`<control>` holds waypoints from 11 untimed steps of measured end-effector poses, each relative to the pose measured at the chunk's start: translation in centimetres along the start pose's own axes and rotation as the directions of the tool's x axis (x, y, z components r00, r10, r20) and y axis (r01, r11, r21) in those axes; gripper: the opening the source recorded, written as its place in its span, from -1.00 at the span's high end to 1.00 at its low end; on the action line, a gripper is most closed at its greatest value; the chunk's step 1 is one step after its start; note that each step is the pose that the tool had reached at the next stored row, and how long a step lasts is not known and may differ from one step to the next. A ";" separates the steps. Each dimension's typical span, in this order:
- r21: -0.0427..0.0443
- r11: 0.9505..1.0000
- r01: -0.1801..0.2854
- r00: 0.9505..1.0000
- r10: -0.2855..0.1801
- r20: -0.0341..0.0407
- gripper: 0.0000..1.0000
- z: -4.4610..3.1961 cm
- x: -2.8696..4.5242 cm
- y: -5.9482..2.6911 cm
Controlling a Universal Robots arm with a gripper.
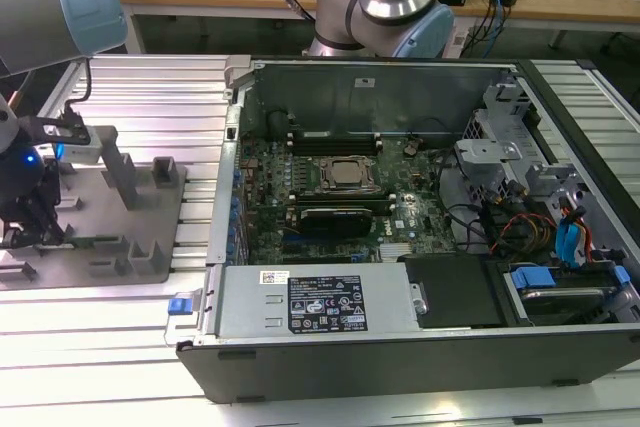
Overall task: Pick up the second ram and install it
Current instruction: 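Pick up the second ram and move it above second insertion slot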
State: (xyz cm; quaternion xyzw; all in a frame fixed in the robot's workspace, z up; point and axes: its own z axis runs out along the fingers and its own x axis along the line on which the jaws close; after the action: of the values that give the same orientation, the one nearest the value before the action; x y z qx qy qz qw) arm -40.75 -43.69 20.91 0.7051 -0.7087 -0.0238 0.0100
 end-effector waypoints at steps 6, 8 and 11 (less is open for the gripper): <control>0.000 1.000 0.013 1.000 -0.013 -0.001 0.81 -0.63 -0.01 0.03; 0.000 1.000 0.013 1.000 -0.013 -0.001 0.81 -0.64 -0.01 0.03; 0.000 1.000 0.013 1.000 -0.013 -0.001 0.81 -0.87 -0.02 0.04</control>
State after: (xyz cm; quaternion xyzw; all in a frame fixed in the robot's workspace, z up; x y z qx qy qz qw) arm -40.75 -43.69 21.78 0.7096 -0.7041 -0.0237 0.0102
